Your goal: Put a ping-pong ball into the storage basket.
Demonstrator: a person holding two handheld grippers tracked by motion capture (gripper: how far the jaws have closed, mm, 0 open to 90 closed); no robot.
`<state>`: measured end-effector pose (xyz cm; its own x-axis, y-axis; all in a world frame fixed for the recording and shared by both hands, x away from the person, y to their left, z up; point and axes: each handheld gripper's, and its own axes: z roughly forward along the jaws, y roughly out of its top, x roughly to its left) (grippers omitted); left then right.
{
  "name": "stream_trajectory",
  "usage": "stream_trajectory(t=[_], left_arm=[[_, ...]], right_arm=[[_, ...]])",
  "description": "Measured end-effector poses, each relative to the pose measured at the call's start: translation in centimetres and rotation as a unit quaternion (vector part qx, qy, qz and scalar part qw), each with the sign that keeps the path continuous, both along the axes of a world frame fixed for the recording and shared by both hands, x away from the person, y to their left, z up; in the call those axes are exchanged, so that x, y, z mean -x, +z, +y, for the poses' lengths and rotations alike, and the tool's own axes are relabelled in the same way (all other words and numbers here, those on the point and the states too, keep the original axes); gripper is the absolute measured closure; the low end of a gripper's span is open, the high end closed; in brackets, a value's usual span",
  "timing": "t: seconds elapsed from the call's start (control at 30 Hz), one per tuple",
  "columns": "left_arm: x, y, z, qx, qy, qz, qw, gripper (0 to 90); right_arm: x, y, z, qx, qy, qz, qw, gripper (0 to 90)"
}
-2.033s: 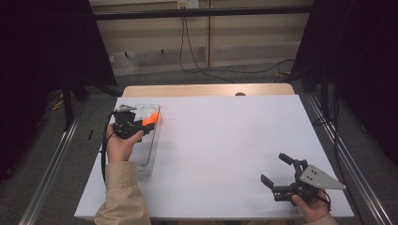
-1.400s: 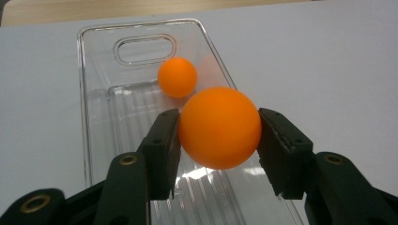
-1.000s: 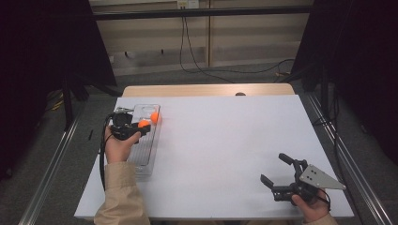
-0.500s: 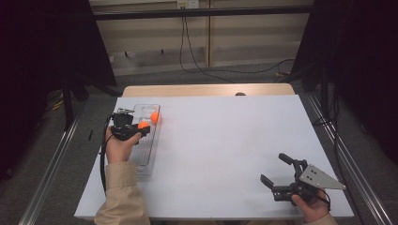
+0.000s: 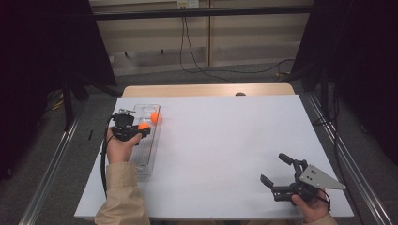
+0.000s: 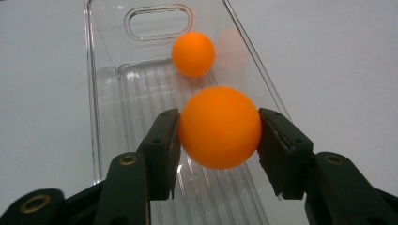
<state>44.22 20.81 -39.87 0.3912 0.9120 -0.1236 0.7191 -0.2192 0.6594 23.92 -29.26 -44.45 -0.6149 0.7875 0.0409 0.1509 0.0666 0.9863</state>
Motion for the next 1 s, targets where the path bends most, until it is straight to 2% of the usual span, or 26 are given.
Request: stream_trajectory(t=[0.5, 0.83, 1.0], left_arm=[[-0.07, -0.24, -0.17, -0.012, 0.003, 0.010, 0.9999, 50.7], [-0.08, -0.24, -0.22, -0.018, 0.007, 0.007, 0.9998, 50.1], [0.00, -0.08, -0.25, -0.020, 0.012, -0.001, 0.9997, 45.5]], right_arm=[[-0.03, 0.00, 0.02, 0.000, 0.001, 0.001, 1.0000, 2.5], [-0.03, 0.00, 0.03, 0.000, 0.001, 0.001, 1.0000, 2.5], [-0.01, 0.01, 0.03, 0.000, 0.001, 0.001, 1.0000, 2.5]])
